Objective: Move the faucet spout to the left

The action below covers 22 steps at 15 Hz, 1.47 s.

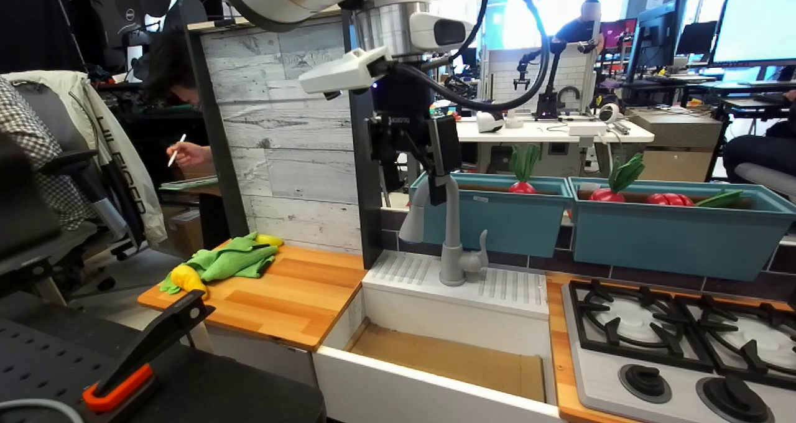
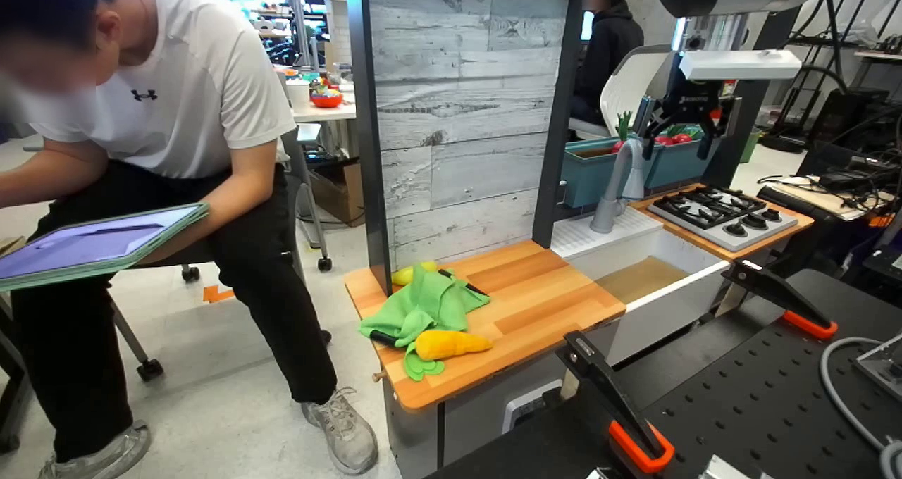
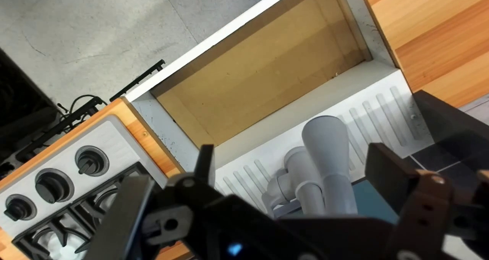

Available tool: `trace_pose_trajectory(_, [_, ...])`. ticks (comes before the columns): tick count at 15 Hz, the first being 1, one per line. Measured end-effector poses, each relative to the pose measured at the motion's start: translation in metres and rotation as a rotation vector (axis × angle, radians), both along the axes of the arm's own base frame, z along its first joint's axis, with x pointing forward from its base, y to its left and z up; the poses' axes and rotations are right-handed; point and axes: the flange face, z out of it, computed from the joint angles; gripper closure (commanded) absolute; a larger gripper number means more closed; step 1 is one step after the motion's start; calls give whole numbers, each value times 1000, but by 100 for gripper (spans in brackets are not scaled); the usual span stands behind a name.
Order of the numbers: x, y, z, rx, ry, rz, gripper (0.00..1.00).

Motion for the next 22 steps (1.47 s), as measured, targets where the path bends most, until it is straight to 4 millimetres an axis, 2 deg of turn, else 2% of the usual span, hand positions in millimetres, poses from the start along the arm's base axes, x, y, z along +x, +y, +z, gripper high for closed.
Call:
trace_pose_trajectory(7, [-5,-2,-7,-1,8,-52,0])
trace_pose_trajectory(14, [6,15,-27,-23,-27,-55,0])
trace_pose_trajectory(15, [8,16,-29,-28,-39,-55,25])
trace_pose_trajectory(16, [11,17,-30,-34,-50,-56,26])
trace_pose_trajectory(17, [13,17,-32,-38,-60,-56,32])
trace_pose_trajectory(20, [17,13,-34,-51,-79,-57,58])
trace_pose_trajectory(22, [20,14,-34,-52,-87,-54,70])
